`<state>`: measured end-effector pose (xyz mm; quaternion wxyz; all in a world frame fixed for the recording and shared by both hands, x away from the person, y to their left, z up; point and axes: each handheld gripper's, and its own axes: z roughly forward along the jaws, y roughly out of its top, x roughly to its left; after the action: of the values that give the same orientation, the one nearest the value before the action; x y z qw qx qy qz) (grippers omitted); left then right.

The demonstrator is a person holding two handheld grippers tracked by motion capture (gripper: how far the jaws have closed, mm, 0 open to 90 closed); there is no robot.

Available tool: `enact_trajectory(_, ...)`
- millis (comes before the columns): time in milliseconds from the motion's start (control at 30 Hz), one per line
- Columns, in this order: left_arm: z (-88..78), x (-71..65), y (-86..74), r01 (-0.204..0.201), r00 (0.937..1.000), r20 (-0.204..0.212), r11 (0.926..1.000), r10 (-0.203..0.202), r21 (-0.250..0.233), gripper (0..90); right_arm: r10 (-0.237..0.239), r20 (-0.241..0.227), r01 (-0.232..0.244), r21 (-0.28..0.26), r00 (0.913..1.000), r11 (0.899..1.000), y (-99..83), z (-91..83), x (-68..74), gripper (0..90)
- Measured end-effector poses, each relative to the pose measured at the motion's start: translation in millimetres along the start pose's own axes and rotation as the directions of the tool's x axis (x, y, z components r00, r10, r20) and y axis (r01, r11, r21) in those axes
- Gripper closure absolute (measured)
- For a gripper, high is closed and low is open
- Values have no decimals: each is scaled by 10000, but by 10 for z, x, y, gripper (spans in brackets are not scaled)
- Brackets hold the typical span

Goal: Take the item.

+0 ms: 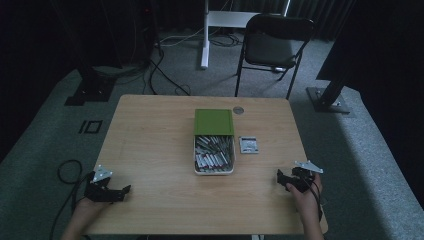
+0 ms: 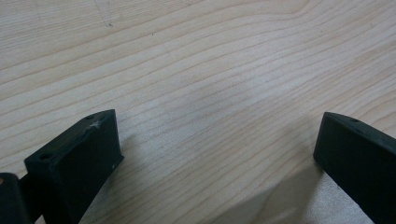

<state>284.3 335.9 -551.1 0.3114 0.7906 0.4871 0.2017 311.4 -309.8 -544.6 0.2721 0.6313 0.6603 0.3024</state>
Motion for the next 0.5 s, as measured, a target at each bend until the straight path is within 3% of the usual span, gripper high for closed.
enact_trajectory(500, 1, 0, -1, 0, 10000, 0, 10000, 0, -17, 14, -208, 18, 207, 290, 9998, 9994, -194, -78, 21, 142)
